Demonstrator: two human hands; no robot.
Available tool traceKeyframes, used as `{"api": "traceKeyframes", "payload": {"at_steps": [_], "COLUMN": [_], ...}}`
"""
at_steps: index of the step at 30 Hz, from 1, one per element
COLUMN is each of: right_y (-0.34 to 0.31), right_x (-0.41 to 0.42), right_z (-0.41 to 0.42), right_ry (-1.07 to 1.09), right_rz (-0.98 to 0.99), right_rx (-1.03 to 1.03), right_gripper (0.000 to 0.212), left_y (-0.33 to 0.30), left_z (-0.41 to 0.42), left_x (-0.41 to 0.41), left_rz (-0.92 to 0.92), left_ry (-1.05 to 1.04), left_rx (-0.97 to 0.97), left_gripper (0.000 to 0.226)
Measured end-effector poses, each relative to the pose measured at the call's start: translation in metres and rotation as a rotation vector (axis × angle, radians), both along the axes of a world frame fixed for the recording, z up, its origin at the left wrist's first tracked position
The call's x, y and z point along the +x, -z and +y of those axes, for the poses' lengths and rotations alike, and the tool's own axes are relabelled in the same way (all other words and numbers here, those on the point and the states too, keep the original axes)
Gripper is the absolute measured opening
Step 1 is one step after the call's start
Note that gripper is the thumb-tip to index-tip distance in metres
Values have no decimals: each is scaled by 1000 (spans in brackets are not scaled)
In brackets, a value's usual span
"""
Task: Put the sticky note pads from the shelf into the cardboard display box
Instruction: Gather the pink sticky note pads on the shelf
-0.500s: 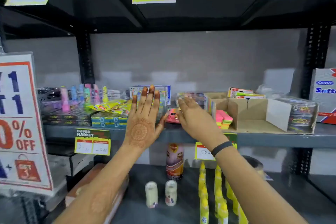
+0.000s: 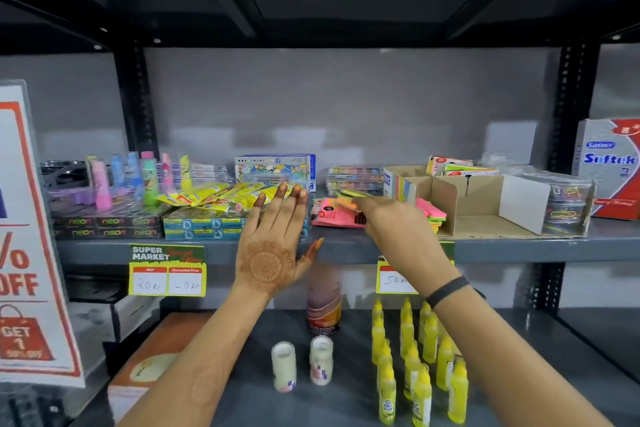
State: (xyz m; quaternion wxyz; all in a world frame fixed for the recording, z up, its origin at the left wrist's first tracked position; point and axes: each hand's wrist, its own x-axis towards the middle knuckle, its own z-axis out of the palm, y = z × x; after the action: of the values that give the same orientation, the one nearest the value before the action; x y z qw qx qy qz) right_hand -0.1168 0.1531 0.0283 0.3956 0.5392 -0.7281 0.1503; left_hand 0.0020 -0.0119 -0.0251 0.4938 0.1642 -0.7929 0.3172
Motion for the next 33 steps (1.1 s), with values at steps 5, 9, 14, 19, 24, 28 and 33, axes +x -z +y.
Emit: {"api": "traceKeyframes", "payload": {"at_steps": [5, 9, 14, 19, 24, 28, 33], "right_y": [-22, -35, 2, 35, 22, 15, -1], "right_x": [8, -12, -66, -82, -77, -59, 12], "right_z": [39, 82, 99, 98, 96, 99, 69], "right_ry": [-193, -161, 92, 126, 141, 125, -208], "right_rz": [19, 35, -86, -201, -275, -339, -221], "right_rx": [-447, -775, -620, -272, -26, -215, -457], "right_gripper": [31, 27, 25, 32, 45, 41, 40], "left_y": [1, 1, 3, 4, 4, 3, 2], "left_z": [-2, -1, 1, 2, 1, 3, 5], "left_x": [-1, -1, -1, -2, -2, -1, 0], "left_rz": [17, 33, 42, 44, 40, 34, 34], "left_ry": [15, 25, 28, 44, 49, 42, 21], "left_rx": [-28, -16, 39, 49, 69, 75, 81], "left_gripper": [70, 68, 66, 66, 65, 64, 63]}}
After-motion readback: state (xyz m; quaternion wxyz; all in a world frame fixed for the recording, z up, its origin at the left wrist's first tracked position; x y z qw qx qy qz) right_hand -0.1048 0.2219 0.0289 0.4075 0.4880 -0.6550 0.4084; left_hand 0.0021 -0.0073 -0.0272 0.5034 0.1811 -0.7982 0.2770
